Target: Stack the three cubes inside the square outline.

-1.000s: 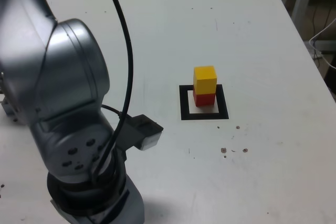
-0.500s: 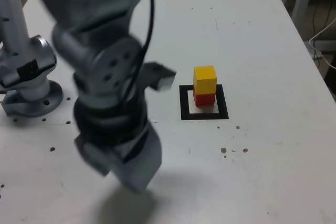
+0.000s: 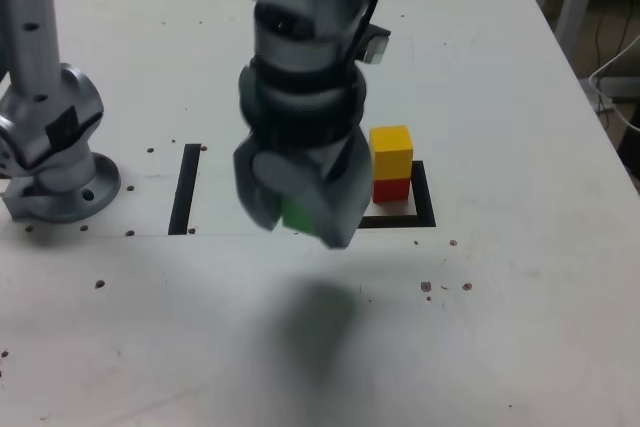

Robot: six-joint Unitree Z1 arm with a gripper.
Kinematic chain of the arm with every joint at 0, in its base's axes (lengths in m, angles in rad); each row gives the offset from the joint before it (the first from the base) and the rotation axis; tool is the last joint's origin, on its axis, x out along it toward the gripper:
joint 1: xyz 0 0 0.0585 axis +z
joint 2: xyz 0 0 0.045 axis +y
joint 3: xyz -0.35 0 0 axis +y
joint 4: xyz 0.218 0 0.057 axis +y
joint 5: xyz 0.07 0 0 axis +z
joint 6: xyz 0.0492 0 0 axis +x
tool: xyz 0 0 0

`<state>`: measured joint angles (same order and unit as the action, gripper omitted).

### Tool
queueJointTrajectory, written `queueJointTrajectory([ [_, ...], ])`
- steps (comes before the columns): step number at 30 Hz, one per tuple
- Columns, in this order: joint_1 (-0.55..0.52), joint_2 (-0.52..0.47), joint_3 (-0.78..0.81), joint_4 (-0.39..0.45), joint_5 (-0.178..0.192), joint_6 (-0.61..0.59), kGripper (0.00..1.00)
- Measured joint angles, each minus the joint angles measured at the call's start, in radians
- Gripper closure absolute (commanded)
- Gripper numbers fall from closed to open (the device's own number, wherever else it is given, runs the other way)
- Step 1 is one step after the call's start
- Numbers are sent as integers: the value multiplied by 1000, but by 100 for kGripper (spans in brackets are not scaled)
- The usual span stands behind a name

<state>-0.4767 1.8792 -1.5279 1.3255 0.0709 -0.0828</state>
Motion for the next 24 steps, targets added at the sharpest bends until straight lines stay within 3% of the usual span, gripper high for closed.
queueJointTrajectory([
  [11, 183, -1, -119, 31, -22, 41, 78],
  [24, 308, 44, -173, 39, 5, 84, 78],
])
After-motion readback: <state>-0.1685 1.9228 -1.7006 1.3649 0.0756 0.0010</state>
